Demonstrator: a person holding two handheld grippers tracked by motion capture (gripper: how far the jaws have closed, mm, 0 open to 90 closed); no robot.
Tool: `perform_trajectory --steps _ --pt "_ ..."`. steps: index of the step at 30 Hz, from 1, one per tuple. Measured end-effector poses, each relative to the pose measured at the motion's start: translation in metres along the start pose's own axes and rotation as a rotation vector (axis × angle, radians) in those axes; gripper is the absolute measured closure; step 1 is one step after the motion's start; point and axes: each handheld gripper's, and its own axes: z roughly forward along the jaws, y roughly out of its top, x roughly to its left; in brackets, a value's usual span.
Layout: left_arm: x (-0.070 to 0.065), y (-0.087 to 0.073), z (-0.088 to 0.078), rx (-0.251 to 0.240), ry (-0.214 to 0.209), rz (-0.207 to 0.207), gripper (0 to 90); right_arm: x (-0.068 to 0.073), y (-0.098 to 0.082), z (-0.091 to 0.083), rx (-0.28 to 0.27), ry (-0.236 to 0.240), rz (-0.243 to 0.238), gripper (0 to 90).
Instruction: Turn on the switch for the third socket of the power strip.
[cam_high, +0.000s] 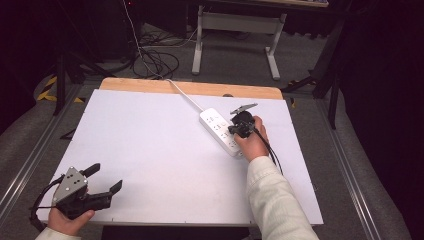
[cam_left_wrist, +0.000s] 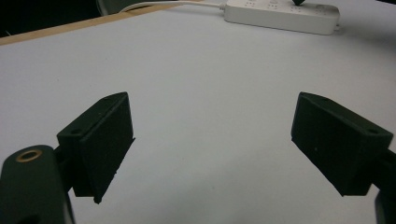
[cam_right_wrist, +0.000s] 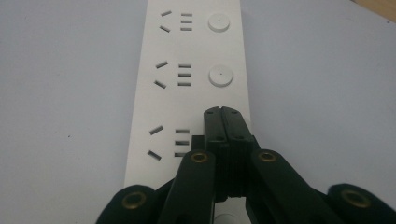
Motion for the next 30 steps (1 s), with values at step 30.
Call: perform_trajectory --steps 30 --pt "0.0 0.0 0.001 0.004 0.001 0.002 13.3 0.012 0.008 -0.014 -0.081 -0.053 -0.056 90.0"
